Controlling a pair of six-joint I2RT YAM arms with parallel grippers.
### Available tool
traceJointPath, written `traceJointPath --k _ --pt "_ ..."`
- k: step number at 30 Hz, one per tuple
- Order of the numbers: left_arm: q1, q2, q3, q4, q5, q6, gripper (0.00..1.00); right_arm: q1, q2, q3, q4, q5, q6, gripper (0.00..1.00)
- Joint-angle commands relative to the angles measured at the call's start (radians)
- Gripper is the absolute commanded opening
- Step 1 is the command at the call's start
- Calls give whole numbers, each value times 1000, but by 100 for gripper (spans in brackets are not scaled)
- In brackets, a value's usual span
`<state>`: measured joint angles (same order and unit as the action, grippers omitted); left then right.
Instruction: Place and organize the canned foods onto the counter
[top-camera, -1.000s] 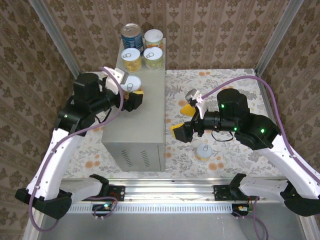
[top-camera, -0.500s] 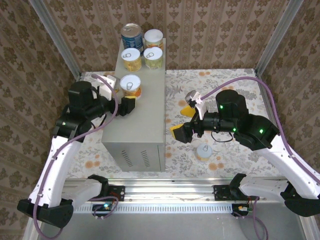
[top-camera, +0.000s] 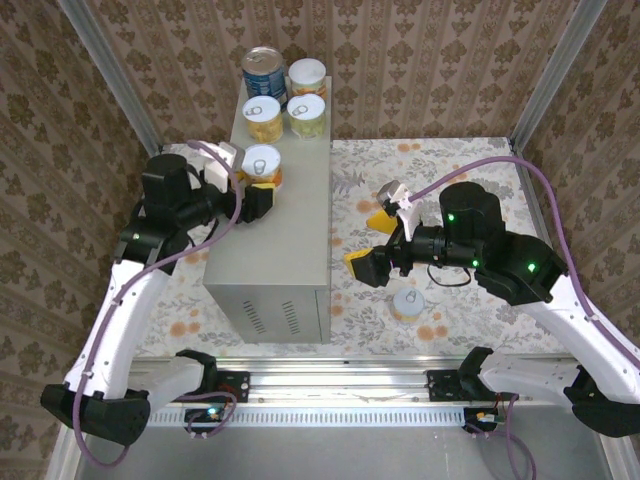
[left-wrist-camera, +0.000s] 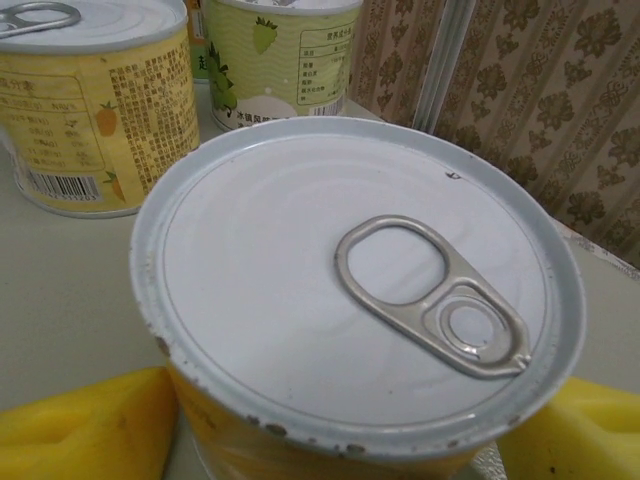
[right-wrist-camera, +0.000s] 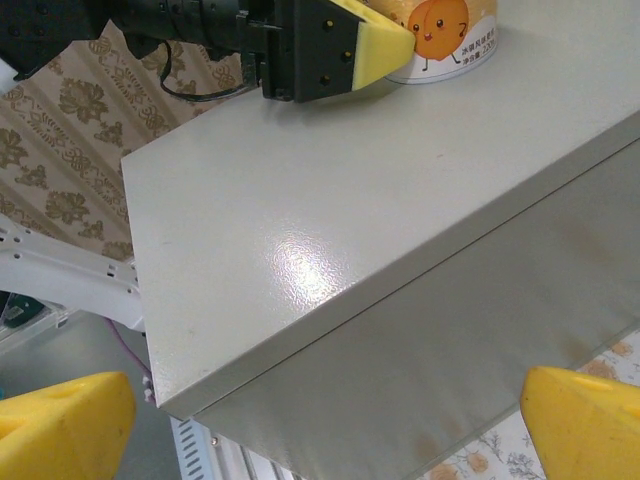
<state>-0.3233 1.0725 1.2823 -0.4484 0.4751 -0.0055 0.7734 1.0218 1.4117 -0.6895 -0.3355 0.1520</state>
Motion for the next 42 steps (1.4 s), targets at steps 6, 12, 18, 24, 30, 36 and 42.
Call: traceJointPath --k 6,12,18,24,30,36,42 --pt "33 42 18 20 21 11 75 6 -14 -6 -15 23 -14 100" --pt "66 74 33 39 52 3 71 6 -18 -11 -15 24 -11 100" --pt "75 96 50 38 60 7 71 5 -25 -22 -10 24 -8 100" --pt "78 116 51 42 62 11 71 5 -26 -20 -16 24 -12 100" --pt "83 133 56 46 57 12 72 6 -35 -25 -21 23 -9 100" --pt "93 139 49 59 60 5 72 4 -43 -27 -27 27 -9 100" --pt "111 149 51 67 77 -4 72 6 -33 -21 -25 26 -10 100"
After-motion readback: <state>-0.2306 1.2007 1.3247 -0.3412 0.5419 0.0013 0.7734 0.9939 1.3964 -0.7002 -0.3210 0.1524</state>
